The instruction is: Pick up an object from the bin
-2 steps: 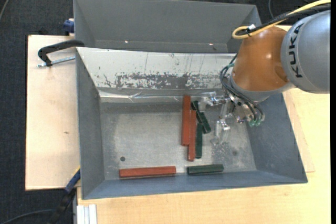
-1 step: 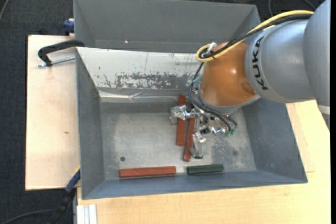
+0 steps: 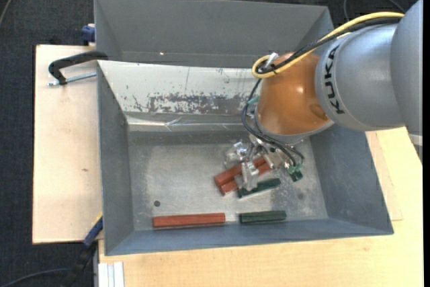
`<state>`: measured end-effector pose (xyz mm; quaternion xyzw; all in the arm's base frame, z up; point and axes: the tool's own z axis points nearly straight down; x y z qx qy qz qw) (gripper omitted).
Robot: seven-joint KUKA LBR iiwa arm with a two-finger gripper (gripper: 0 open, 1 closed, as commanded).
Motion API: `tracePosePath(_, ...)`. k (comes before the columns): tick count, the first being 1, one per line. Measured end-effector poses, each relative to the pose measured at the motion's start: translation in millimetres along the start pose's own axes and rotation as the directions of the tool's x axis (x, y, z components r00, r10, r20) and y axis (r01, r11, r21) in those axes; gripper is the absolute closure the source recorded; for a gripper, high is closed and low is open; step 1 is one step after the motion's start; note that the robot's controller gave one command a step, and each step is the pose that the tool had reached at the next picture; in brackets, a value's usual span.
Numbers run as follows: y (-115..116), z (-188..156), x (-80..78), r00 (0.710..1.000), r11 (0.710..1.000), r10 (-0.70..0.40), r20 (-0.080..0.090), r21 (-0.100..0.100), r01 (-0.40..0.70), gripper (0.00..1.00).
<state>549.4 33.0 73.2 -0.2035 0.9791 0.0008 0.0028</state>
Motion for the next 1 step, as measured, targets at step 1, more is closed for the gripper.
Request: tracePosePath(1,-9.4,-261.1,-9.9,0.999,1.000,0.031,0.010,0.005,-0.031,1.00)
